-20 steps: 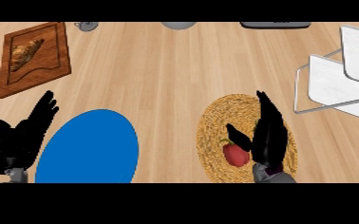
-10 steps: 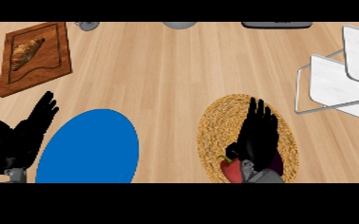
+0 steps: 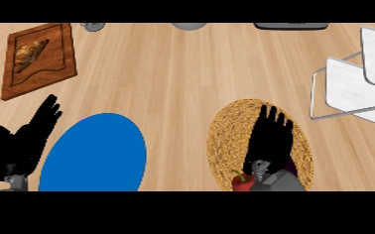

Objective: Pick the eggplant from the placemat and place it in the tiered shelf

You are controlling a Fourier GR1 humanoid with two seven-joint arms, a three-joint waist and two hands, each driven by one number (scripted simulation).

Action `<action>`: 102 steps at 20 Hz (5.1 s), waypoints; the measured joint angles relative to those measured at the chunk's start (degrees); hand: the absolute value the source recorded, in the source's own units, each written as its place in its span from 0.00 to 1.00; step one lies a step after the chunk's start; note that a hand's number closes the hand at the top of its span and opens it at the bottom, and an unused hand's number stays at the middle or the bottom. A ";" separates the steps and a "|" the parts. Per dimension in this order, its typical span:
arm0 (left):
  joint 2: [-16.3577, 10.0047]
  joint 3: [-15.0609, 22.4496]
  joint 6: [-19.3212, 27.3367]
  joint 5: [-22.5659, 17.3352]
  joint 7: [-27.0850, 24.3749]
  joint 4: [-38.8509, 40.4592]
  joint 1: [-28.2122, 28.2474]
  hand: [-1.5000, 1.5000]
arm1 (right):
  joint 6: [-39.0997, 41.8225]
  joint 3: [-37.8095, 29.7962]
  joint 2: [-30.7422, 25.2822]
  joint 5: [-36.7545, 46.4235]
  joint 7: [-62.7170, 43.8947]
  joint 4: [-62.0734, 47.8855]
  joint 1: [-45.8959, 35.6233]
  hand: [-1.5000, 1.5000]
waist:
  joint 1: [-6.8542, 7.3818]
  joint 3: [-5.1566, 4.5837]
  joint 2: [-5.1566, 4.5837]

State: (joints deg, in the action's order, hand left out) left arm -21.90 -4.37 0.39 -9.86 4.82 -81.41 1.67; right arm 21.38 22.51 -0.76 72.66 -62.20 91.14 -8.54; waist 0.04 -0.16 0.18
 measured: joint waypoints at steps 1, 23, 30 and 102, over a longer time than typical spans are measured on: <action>0.16 0.03 0.03 0.06 0.01 0.11 -0.19 0.50 | 1.14 -0.53 -0.03 -0.22 0.05 -0.01 -0.65 0.00 | 0.02 0.02 -0.03; 1.43 -2.39 -1.99 1.46 0.61 -0.14 -0.21 0.50 | 10.73 -9.67 -0.21 5.88 6.02 -1.62 2.09 0.00 | 0.03 0.15 -0.13; 2.42 -3.22 -2.13 3.09 1.90 -0.60 -1.26 0.50 | 9.44 -12.45 0.15 6.13 7.94 -3.66 2.55 1.00 | 0.14 -0.03 0.11; 6.20 -6.60 -5.56 7.31 0.54 -0.47 -0.97 0.50 | 10.41 -66.20 -56.44 -72.23 18.12 25.09 -6.83 1.00 | 0.48 0.12 -0.28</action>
State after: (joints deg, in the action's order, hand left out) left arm -15.69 -10.97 -5.17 -2.55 5.35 -81.88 0.70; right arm 31.78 -43.69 -57.21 0.43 -44.08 116.23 -15.37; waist 0.52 -0.04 -0.10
